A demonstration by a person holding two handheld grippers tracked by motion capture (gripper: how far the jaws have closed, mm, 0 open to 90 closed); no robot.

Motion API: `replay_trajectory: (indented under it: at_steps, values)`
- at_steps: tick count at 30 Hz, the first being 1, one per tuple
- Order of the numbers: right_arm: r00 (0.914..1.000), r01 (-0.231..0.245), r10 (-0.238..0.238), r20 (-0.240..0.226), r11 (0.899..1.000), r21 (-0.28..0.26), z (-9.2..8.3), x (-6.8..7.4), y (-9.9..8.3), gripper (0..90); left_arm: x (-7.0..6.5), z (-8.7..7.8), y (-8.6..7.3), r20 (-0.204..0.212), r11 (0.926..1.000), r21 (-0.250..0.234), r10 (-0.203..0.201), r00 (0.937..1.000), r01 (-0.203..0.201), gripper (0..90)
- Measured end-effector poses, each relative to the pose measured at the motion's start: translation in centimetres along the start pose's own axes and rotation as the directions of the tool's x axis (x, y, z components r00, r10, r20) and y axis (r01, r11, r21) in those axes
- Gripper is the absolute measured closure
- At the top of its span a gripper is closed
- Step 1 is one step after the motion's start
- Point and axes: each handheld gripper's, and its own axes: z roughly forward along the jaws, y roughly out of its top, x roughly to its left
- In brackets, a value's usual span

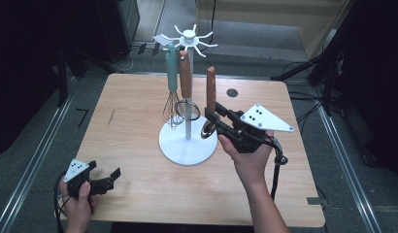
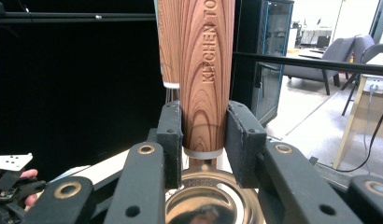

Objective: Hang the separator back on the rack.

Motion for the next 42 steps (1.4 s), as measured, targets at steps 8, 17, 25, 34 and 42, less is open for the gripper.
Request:
replay_trajectory:
  at_steps: [8, 17, 25, 34, 42]
  values:
    - [1.0000, -0.006, 0.006, -0.002, 1.000, -0.012, 0.3, -0.2, 0.8, 71.0, 0.1, 0.0, 0.0, 0.004, 0.9999, -0.003, -0.016, 0.9999, 0.016, 0.0]
    - [0.9997, -0.024, 0.024, 0.001, 0.999, -0.024, 0.7, -0.2, 1.4, 71.0, 0.1, 0.0, 0.0, 0.004, 0.9999, -0.004, -0.015, 0.9999, 0.015, 0.0]
    - [0.9997, -0.013, 0.013, 0.021, 1.000, -0.025, 1.0, 0.1, 1.7, 71.0, 0.1, 0.0, 0.0, 0.005, 0.9999, -0.006, -0.015, 0.9999, 0.015, 0.0]
    - [0.9994, -0.024, 0.025, 0.023, 0.999, -0.033, 1.1, 0.2, 1.9, 71.0, 0.1, 0.0, 0.0, 0.007, 0.9998, -0.008, -0.016, 0.9998, 0.016, 0.0]
    - [0.9995, -0.020, 0.020, 0.025, 1.000, -0.022, 1.5, 0.3, 2.5, 71.0, 0.1, 0.0, 0.0, 0.007, 0.9998, -0.011, -0.014, 0.9999, 0.014, 0.0]
